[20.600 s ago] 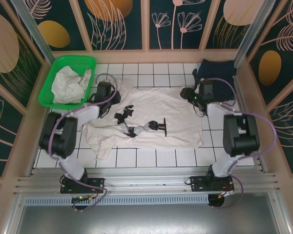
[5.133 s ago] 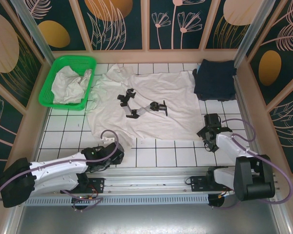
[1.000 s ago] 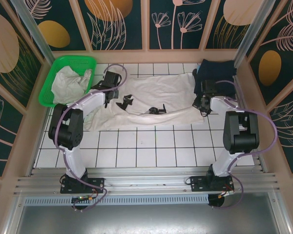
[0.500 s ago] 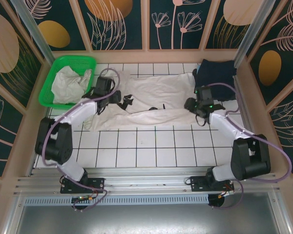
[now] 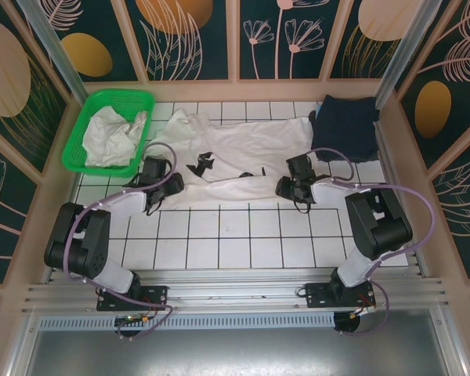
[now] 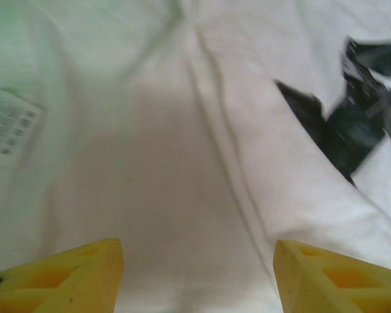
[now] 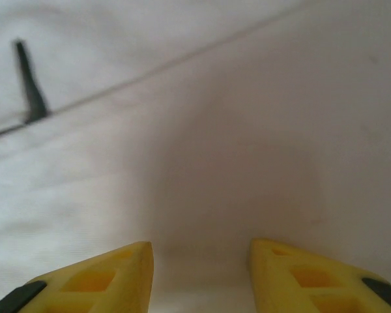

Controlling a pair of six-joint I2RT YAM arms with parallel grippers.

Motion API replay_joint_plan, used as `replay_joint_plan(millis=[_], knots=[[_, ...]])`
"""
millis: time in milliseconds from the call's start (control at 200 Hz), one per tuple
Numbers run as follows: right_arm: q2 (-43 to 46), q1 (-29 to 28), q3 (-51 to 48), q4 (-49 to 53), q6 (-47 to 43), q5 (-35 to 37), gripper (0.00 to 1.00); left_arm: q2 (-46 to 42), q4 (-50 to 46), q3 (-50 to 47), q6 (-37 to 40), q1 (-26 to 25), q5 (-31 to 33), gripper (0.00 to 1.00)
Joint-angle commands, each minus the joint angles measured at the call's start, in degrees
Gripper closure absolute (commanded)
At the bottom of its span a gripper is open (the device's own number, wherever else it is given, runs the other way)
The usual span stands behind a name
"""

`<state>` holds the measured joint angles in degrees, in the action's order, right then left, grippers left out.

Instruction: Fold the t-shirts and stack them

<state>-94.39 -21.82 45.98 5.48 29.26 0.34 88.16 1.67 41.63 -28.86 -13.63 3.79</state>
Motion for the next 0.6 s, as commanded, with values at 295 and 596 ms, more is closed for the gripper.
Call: replay_joint_plan(millis=[295, 596], knots=[[7.0, 4.5, -13.1, 1.9, 3.1, -1.4, 0.58, 4.2, 3.8, -0.7, -1.1, 4.0, -1.5, 0.41], [24.0, 3.5, -20.0, 7.6, 6.1, -0.2, 0.58, 4.6, -0.8, 2.9, 0.8, 4.0, -2.4, 0.54]])
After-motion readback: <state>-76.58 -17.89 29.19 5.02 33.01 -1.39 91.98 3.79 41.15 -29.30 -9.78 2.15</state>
